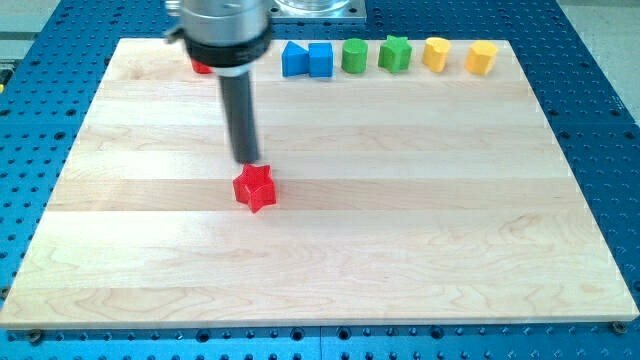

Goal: Move the red star to the bottom center side

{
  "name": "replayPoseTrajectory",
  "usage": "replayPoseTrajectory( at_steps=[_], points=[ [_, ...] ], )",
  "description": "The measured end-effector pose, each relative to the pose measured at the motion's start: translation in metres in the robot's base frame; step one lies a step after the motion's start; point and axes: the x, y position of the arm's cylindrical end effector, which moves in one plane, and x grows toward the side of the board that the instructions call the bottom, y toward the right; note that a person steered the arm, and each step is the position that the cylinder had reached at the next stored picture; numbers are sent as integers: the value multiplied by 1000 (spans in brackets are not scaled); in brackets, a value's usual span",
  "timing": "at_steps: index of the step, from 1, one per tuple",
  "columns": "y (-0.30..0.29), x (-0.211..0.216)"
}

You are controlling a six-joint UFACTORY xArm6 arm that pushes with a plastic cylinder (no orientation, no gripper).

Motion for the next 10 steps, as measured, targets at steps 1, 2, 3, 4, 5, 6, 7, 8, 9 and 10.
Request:
replayPoseTrajectory(
  at_steps=[1, 2, 3, 4, 5, 6, 7, 8, 9, 10],
  points=[
    [13, 57],
    [49, 39],
    [66, 24],
    [108, 27],
    [123, 79],
    [113, 108],
    [108, 127],
    [97, 118],
    [60, 79],
    [51, 119]
  ],
)
